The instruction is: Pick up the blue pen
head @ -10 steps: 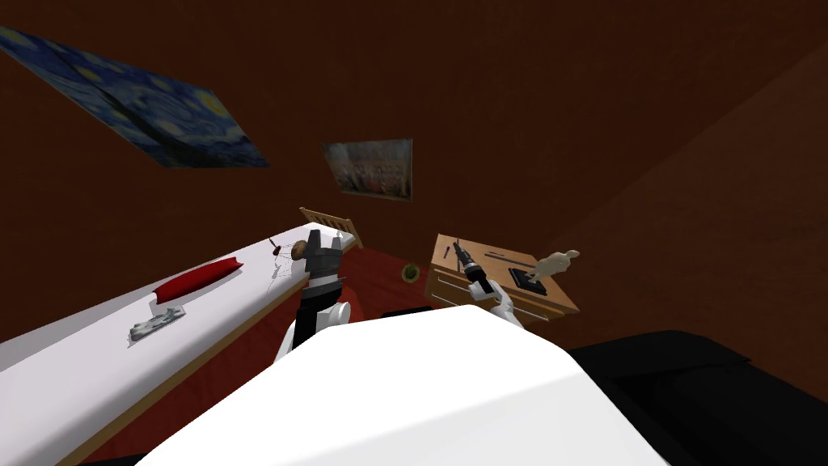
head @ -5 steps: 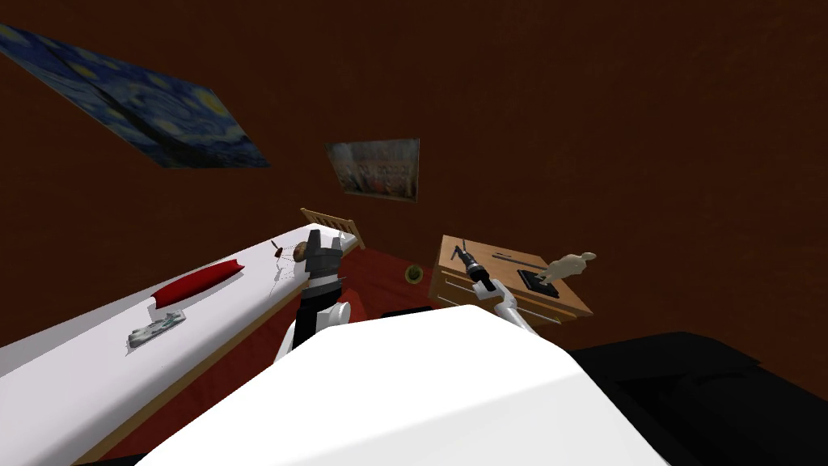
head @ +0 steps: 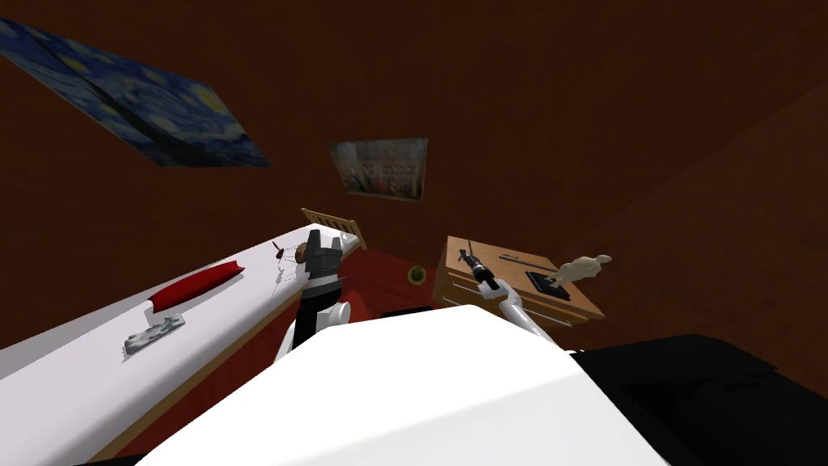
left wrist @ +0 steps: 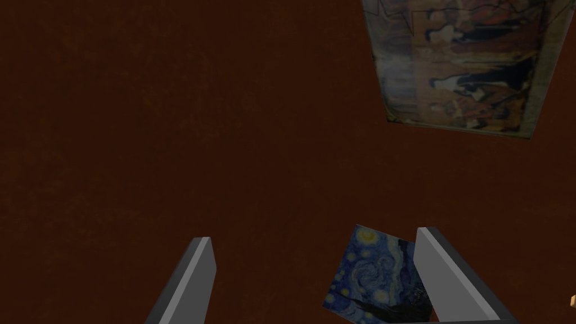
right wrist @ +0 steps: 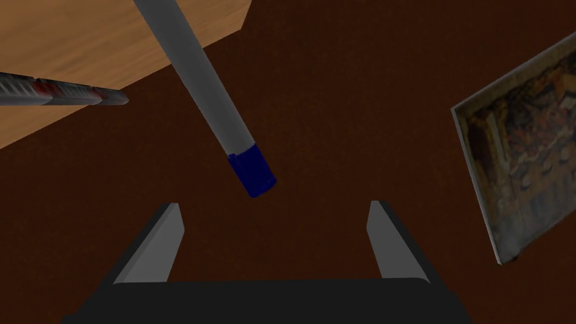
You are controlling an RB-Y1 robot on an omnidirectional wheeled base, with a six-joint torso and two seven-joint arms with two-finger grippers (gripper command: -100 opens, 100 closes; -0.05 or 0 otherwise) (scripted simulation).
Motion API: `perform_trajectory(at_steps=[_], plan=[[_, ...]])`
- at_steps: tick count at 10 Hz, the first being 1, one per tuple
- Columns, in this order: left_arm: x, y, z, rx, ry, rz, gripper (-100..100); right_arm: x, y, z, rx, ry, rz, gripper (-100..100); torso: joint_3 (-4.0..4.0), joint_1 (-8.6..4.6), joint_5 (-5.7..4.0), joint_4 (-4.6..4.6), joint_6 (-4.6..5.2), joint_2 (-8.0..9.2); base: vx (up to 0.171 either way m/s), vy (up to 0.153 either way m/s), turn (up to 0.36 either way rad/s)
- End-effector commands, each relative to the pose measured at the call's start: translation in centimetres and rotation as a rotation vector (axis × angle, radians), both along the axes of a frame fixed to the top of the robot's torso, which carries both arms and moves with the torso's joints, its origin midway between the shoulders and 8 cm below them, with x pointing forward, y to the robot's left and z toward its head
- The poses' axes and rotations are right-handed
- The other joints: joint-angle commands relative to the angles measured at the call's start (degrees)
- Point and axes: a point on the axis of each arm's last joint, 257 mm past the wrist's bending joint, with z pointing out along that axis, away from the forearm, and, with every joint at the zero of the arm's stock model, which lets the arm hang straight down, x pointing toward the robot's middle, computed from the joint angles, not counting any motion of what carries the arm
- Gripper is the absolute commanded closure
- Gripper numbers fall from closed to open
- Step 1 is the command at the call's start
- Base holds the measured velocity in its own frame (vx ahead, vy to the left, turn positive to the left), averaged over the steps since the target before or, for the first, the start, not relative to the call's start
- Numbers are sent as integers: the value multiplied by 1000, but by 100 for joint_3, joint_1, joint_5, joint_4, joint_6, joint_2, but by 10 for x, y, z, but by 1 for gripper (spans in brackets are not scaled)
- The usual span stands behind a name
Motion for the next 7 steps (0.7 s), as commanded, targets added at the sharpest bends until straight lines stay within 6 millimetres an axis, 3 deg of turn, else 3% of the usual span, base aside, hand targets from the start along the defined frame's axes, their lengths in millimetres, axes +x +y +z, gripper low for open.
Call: perform_trajectory(at_steps=[1, 2, 3, 7], plan=[[0, 0, 0, 0, 0, 0, 0, -2, -24, -11, -66, 57, -26, -100, 0, 0, 0, 0, 0, 0, 79, 194, -23], [0, 0, 0, 0, 0, 0, 0, -9, -44, -24, -104, 106, -52, -100, -6, 23, 4, -2, -3, -10, 86, 185, -17], [0, 0, 0, 0, 0, 0, 0, -10, -46, -26, -104, 112, -56, -100, -7, 22, 6, -3, 0, -12, 59, 126, -15], [0, 0, 0, 0, 0, 0, 0, -28, -109, -45, -235, 239, -125, -100, -2, 12, 4, -1, 0, -3, 54, 139, -13]])
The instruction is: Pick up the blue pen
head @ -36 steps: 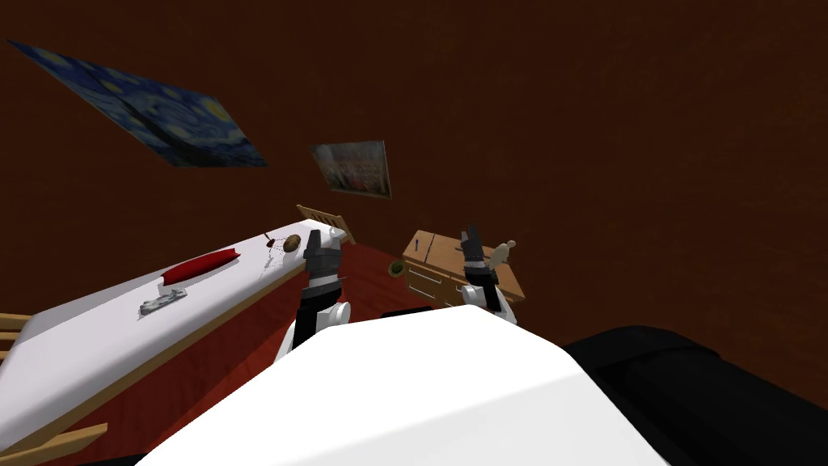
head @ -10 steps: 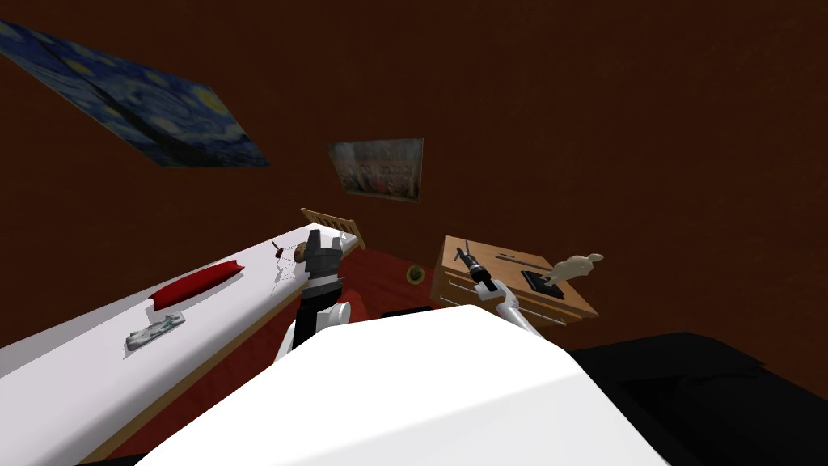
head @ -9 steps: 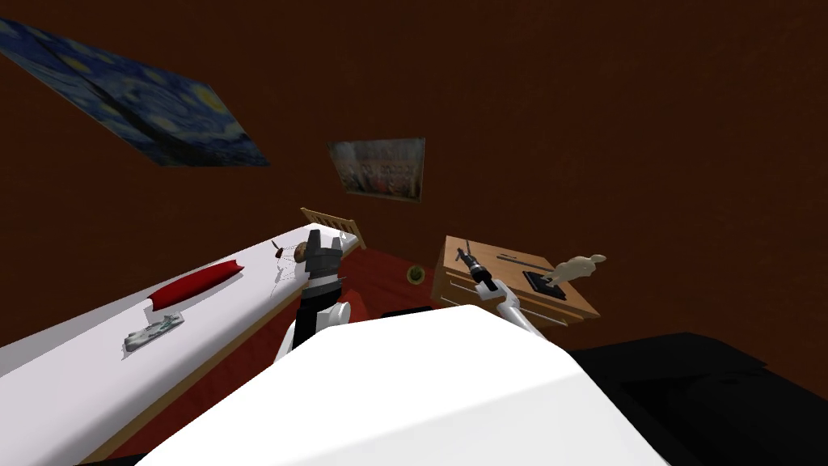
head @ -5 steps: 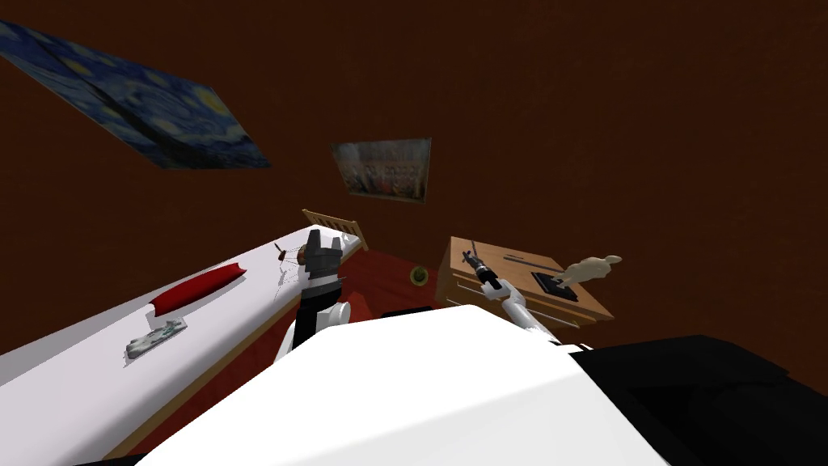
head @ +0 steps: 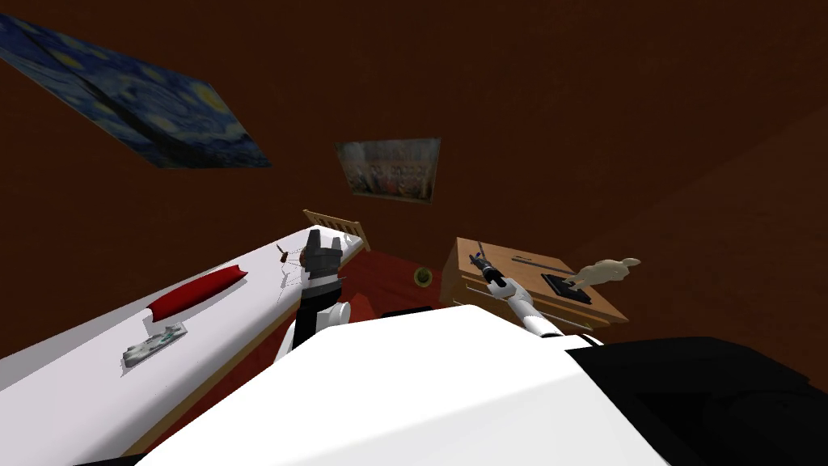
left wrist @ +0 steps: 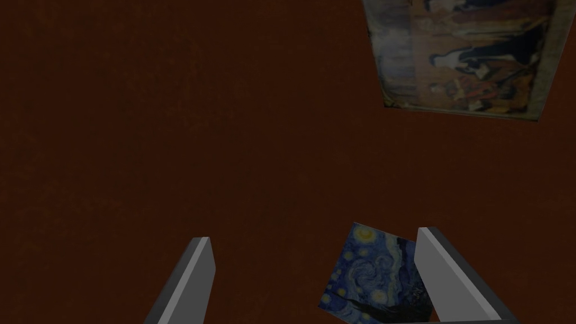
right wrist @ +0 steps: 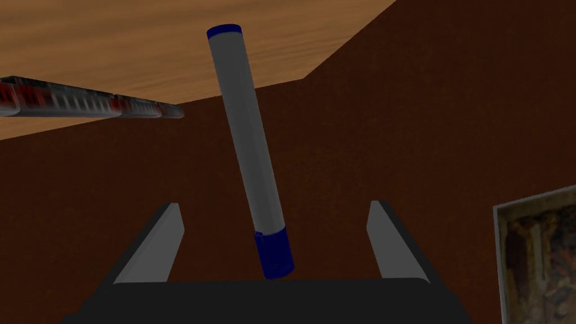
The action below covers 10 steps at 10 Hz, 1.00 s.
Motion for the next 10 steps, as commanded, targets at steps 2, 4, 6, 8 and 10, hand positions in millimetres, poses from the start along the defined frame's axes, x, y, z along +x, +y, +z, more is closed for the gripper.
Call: perform_trajectory(at_steps=[2, 4, 6, 8, 10], plan=[[0, 0, 0, 0, 0, 0, 0, -10, -25, -4, -48, 48, -26, -100, 1, -2, 0, 0, 1, 1, 53, 113, -9], [0, 0, 0, 0, 0, 0, 0, -19, -47, -7, -92, 92, -52, -100, 6, -31, -6, 2, 1, 12, 28, 62, -4], [0, 0, 0, 0, 0, 0, 0, -27, -69, -9, -132, 132, -77, -100, 7, -18, -4, 2, 2, 12, 37, 109, -14], [0, 0, 0, 0, 0, 0, 0, -28, -69, -8, -132, 134, -79, -100, 6, -26, -5, 2, 1, 11, 26, 49, -4], [0, 0, 0, 0, 0, 0, 0, -29, -81, -6, -140, 132, -109, -100, 12, -51, -11, 5, 2, 22, -22, -5, 89]])
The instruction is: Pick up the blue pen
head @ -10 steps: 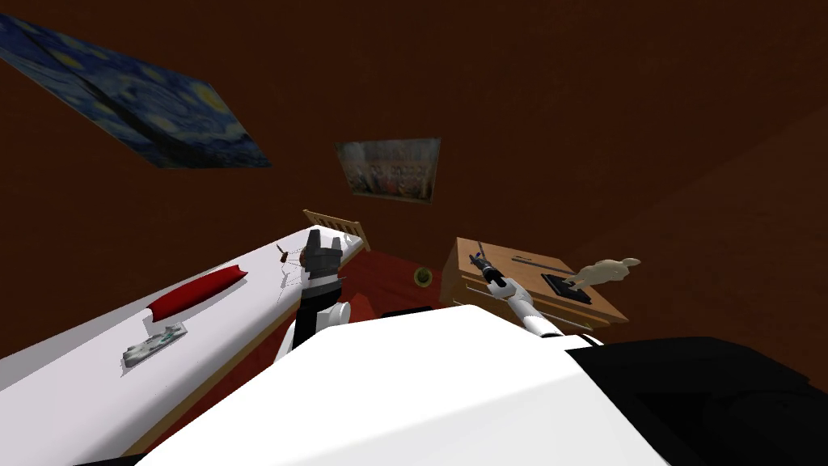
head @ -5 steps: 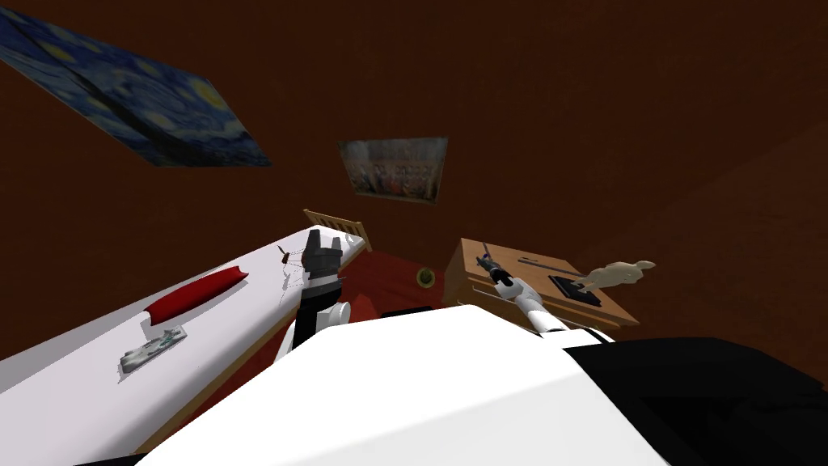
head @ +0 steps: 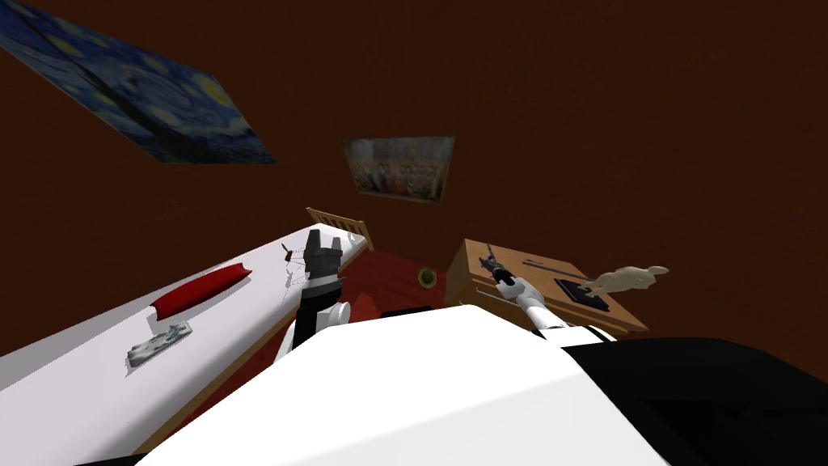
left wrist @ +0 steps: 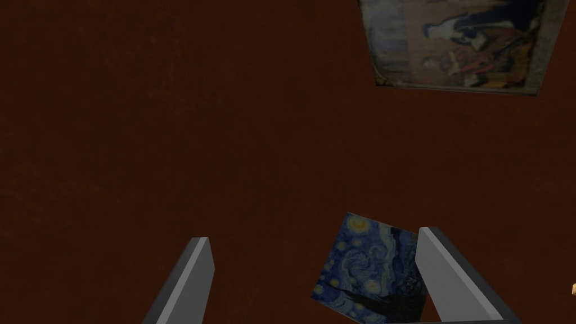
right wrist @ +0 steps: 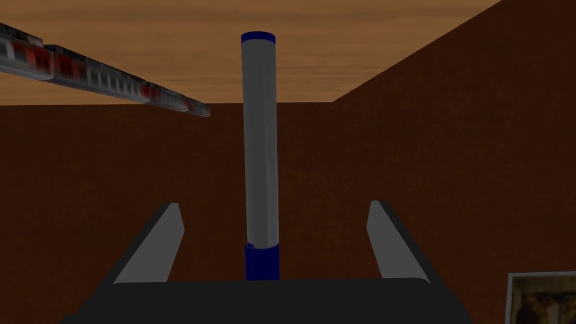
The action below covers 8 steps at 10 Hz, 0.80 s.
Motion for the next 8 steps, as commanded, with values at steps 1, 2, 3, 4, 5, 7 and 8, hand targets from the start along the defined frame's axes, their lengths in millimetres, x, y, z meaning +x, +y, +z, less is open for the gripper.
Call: perform_trajectory(at_steps=[1, 2, 3, 4, 5, 7, 8], plan=[[0, 0, 0, 0, 0, 0, 0, -2, -15, 3, -12, -5, -41, -100, 0, 0, 0, 0, 0, 0, -97, -44, 331], [0, 0, 0, 0, 0, 0, 0, -1, -23, 7, -18, -12, -65, -100, 10, -9, -2, 4, -1, 16, -129, -72, 233], [0, 0, 0, 0, 0, 0, 0, -5, -32, 4, -20, -6, -94, -100, 17, -21, -5, 6, 3, 29, -129, -82, 285], [0, 0, 0, 0, 0, 0, 0, -8, -39, 3, -22, -5, -120, -100, 20, -27, -6, 8, 2, 33, -142, -62, 314], [0, 0, 0, 0, 0, 0, 0, -8, -41, 5, -21, -9, -125, -100, 23, -22, -6, 9, 3, 38, -110, -41, 64], [0, 0, 0, 0, 0, 0, 0, -13, -53, 3, -17, -10, -177, -100, 15, -12, -4, 6, 5, 24, -101, -26, 199], [0, 0, 0, 0, 0, 0, 0, -17, -58, -1, -12, -5, -204, -100, 16, -10, -3, 6, 3, 26, -133, -22, 312]])
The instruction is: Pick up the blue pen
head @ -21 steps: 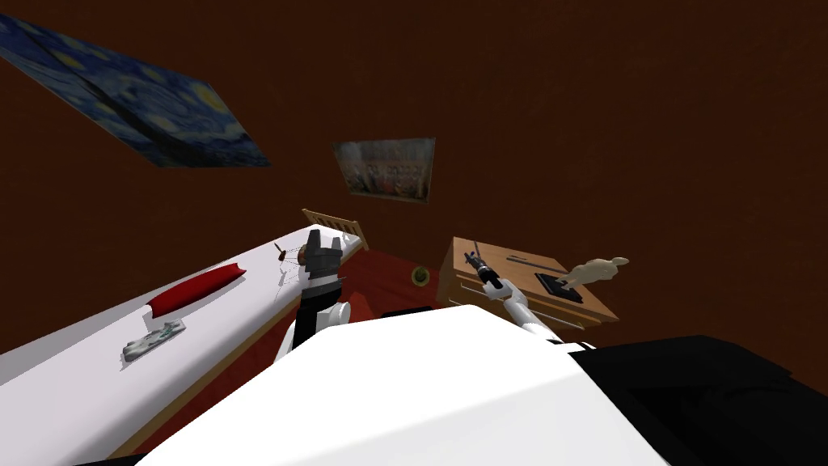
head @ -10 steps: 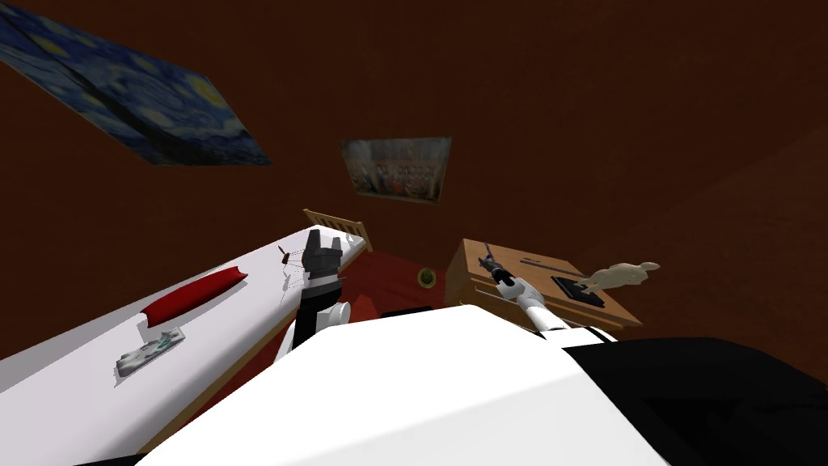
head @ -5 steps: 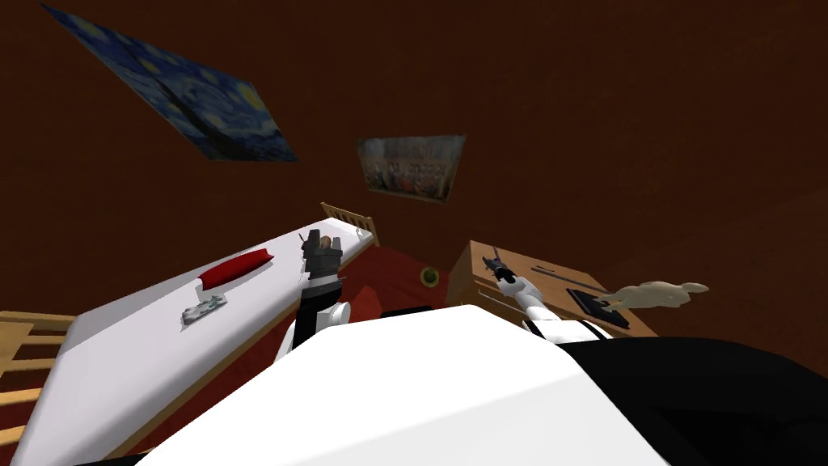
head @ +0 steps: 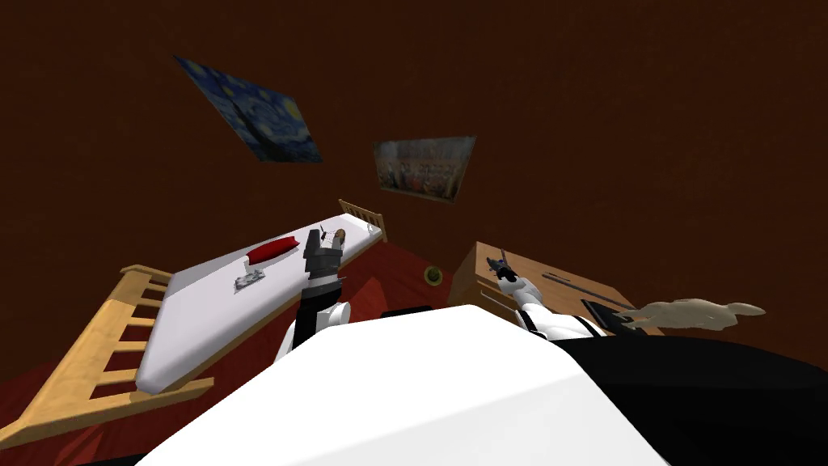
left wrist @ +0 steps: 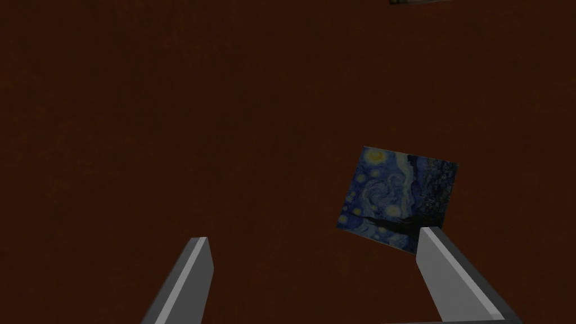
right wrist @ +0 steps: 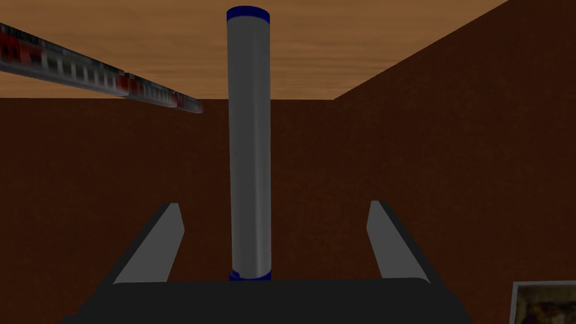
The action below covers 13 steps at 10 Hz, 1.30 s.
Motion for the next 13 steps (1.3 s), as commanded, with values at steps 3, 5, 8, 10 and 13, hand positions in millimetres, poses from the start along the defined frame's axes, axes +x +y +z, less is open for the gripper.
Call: perform_trajectory(at_steps=[3, 5, 8, 10, 13], plan=[[0, 0, 0, 0, 0, 0, 0, -8, -10, -9, 19, 8, -65, -100, 1, -10, -2, 0, 3, 1, -119, -36, 211], [0, 0, 0, 0, 0, 0, 0, -7, -9, -9, 17, 9, -60, 100, -13, -4, -1, -5, 8, -24, -22, -7, -5], [0, 0, 0, 0, 0, 0, 0, -7, -9, -9, 16, 9, -60, 100, -26, 2, -1, -10, 6, -46, -2, -1, -4], [0, 0, 0, 0, 0, 0, 0, -7, -9, -8, 16, 9, -60, 0, -27, 1, -1, -10, 6, -47, 0, 0, 0], [0, 0, 0, 0, 1, 1, 0, 1, 2, 1, -3, 1, 9, 100, -43, 5, 4, -17, 21, -77, 118, 27, -275]])
